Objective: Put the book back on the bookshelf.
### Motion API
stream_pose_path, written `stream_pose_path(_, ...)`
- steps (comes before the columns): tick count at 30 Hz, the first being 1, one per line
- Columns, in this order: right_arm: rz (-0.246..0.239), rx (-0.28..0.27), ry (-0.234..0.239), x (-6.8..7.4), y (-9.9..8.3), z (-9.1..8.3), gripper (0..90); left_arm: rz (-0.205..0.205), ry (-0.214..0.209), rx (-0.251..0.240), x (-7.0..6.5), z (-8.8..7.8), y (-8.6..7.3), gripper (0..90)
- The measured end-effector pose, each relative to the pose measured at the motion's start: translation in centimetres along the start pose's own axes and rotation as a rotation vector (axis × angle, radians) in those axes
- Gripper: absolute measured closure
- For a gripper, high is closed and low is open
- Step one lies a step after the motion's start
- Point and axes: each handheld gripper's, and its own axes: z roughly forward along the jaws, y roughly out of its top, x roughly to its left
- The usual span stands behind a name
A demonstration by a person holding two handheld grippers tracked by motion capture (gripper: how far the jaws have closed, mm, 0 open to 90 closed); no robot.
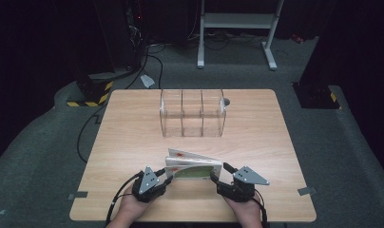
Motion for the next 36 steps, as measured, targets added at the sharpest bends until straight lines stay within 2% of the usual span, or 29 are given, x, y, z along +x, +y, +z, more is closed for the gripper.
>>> stream_pose_path(4,-0.013,-0.005,0.011,-0.3,0.6,0.6,31.7,-0.017,0.013,0.018,0.4,-0.6,-0.5,49.9)
stream_pose_path(5,-0.017,-0.016,0.024,-0.4,1.0,0.9,31.1,-0.039,0.024,0.024,0.7,-0.9,-0.7,47.1)
stream_pose_path(6,-0.017,-0.016,0.024,-0.4,1.0,0.9,31.1,-0.039,0.024,0.024,0.7,-0.9,-0.7,46.1)
stream_pose_path(11,-0.058,-0.032,0.043,-0.1,1.6,1.4,34.6,-0.079,0.065,0.027,1.5,-2.1,-1.4,43.4)
stream_pose_path(14,-0.078,-0.038,0.048,0.2,1.7,1.8,40.1,-0.091,0.092,0.036,1.7,-2.5,-1.8,43.1)
stream_pose_path(18,-0.074,-0.042,0.056,0.2,1.7,1.8,44.3,-0.109,0.111,0.046,2.0,-2.7,-2.0,43.1)
stream_pose_path(19,-0.075,-0.047,0.059,0.1,1.7,1.7,48.8,-0.122,0.116,0.055,2.1,-2.6,-2.1,43.2)
stream_pose_path(20,-0.075,-0.047,0.059,0.1,1.7,1.7,48.8,-0.122,0.116,0.055,2.1,-2.6,-2.1,43.3)
stream_pose_path(25,-0.095,-0.056,0.073,0.1,1.4,1.4,66.0,-0.128,0.120,0.076,2.4,-2.2,-2.1,43.2)
stream_pose_path(31,-0.090,-0.060,0.095,0.1,1.1,0.8,73.4,-0.132,0.140,0.093,2.8,-1.6,-2.0,43.2)
stream_pose_path(33,-0.120,-0.059,0.077,0.4,1.1,0.6,74.4,-0.131,0.153,0.101,3.2,-1.5,-2.0,43.2)
stream_pose_path(34,-0.139,-0.061,0.048,0.6,1.1,0.3,74.5,-0.135,0.161,0.104,3.4,-1.4,-2.0,43.0)
stream_pose_path(35,-0.141,-0.061,0.041,0.6,1.0,0.1,74.5,-0.155,0.175,0.122,4.1,-1.2,-2.1,42.5)
stream_pose_path(36,-0.136,-0.059,0.031,0.5,1.0,-0.1,74.5,-0.155,0.175,0.122,4.1,-1.2,-2.1,42.1)
